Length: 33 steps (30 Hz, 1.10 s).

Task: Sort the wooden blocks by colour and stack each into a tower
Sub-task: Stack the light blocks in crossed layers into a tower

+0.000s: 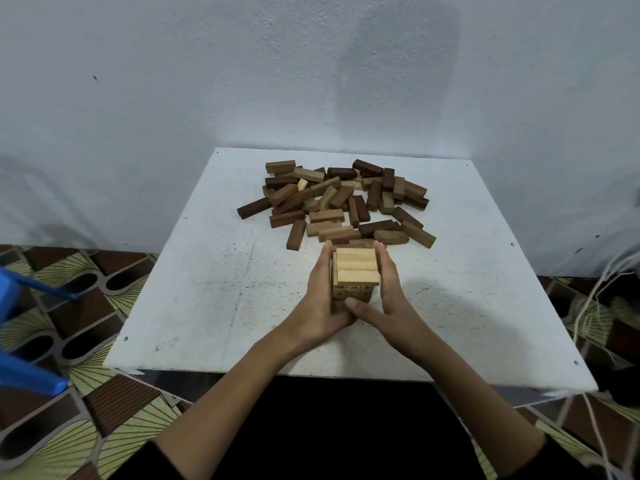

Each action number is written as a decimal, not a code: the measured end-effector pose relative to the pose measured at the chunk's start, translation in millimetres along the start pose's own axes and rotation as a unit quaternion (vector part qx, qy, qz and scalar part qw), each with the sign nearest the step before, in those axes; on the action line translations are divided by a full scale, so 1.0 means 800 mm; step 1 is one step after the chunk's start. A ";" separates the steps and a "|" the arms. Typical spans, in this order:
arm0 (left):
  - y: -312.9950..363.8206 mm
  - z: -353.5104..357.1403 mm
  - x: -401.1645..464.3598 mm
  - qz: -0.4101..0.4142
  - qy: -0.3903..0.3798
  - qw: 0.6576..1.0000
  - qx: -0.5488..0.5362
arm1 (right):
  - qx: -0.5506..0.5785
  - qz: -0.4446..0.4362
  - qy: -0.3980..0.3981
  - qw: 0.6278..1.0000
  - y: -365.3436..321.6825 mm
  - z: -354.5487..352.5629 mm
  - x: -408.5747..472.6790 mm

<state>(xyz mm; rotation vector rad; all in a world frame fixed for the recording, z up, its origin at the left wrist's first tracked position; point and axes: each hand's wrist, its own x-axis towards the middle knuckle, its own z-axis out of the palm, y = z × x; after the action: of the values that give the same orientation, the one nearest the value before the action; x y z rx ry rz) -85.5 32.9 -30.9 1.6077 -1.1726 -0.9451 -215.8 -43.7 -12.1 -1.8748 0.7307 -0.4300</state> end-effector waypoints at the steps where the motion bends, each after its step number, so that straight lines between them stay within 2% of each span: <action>1: 0.001 0.001 0.000 0.001 0.000 1.000 0.000 | -0.003 0.001 -0.003 1.000 -0.001 0.000 0.000; 29: -0.007 0.005 0.003 0.006 -0.009 1.000 -0.003 | -0.012 0.015 -0.020 1.000 -0.003 0.005 -0.001; 33: 0.000 -0.010 0.002 0.011 -0.005 0.999 -0.047 | 0.010 -0.002 -0.023 1.000 -0.004 -0.016 0.000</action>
<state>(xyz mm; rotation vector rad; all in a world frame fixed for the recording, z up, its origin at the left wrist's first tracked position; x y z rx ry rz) -77.8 33.6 -28.7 1.5148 -1.1338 -0.9803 -222.5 -51.5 -3.8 -1.8608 0.6903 -0.3943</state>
